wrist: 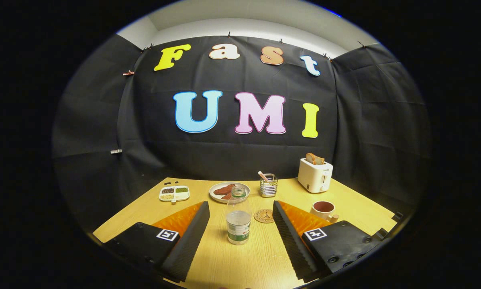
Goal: Take the bottle from table, then pour the juice into the cup, finally place the bottle on the coaster
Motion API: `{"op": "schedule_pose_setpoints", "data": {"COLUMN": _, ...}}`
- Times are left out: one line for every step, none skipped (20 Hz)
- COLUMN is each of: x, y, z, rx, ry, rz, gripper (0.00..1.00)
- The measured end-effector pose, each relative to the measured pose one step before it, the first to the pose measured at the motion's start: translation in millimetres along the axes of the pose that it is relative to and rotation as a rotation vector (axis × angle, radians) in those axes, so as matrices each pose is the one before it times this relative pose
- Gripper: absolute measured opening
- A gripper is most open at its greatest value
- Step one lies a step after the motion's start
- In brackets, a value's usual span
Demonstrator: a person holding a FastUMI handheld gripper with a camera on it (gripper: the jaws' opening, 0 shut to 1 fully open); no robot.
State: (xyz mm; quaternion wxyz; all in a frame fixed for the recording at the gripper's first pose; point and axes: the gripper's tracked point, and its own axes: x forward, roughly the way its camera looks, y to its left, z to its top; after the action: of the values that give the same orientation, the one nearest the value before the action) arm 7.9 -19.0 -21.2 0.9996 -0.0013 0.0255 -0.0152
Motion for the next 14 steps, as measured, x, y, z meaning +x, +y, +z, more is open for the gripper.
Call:
{"op": "schedule_pose_setpoints", "data": {"x": 0.95, "y": 0.86, "z": -1.41, "rx": 0.00374, "ry": 0.00283, "rz": 0.00177, "gripper": 0.97}}
{"op": "schedule_pose_setpoints", "data": {"x": 1.12, "y": 0.65, "z": -1.28, "rx": 0.00086, "ry": 0.0027, "rz": -0.00025, "gripper": 0.97}}
{"op": "schedule_pose_setpoints", "data": {"x": 0.81, "y": 0.15, "z": -1.97, "rx": 0.00015, "ry": 0.00129, "rz": -0.00255, "gripper": 0.97}}
{"op": "schedule_pose_setpoints", "data": {"x": 2.42, "y": 0.05, "z": -1.38, "rx": 0.0018, "ry": 0.003, "rz": -0.00117, "gripper": 0.97}}
{"op": "schedule_pose_setpoints", "data": {"x": 3.33, "y": -0.01, "z": -3.15, "rx": 0.00285, "ry": 0.0052, "rz": -0.00174, "gripper": 0.97}}
{"op": "schedule_pose_setpoints", "data": {"x": 3.28, "y": 0.61, "z": -3.27, "rx": 0.00491, "ry": 0.00505, "rz": -0.00103, "gripper": 0.97}}
{"op": "schedule_pose_setpoints", "data": {"x": 2.94, "y": 1.24, "z": -2.78, "rx": 0.004, "ry": 0.0046, "rz": -0.00123, "gripper": 0.97}}
{"op": "schedule_pose_setpoints", "data": {"x": 3.86, "y": 0.31, "z": -3.52, "rx": 0.00419, "ry": 0.00484, "rz": -0.00345, "gripper": 0.97}}
{"op": "schedule_pose_setpoints", "data": {"x": 4.3, "y": 1.03, "z": -3.12, "rx": 0.00423, "ry": 0.00526, "rz": -0.00432, "gripper": 0.97}}
{"op": "schedule_pose_setpoints", "data": {"x": 5.95, "y": 0.08, "z": -4.61, "rx": 0.00378, "ry": 0.00562, "rz": -0.00335, "gripper": 0.97}}
{"op": "schedule_pose_setpoints", "data": {"x": 5.66, "y": 0.06, "z": -6.11, "rx": 0.00155, "ry": 0.01011, "rz": -0.00438, "gripper": 0.97}}
{"op": "schedule_pose_setpoints", "data": {"x": 6.39, "y": 0.36, "z": -6.09, "rx": -0.00788, "ry": 0.0109, "rz": -0.00739, "gripper": 0.97}}
{"op": "schedule_pose_setpoints", "data": {"x": 5.01, "y": -1.85, "z": -4.47, "rx": -0.00883, "ry": 0.00457, "rz": -0.01258, "gripper": 0.97}}
{"op": "schedule_pose_setpoints", "data": {"x": 7.55, "y": -0.37, "z": -5.53, "rx": -0.00755, "ry": 0.00571, "rz": -0.00974, "gripper": 0.97}}
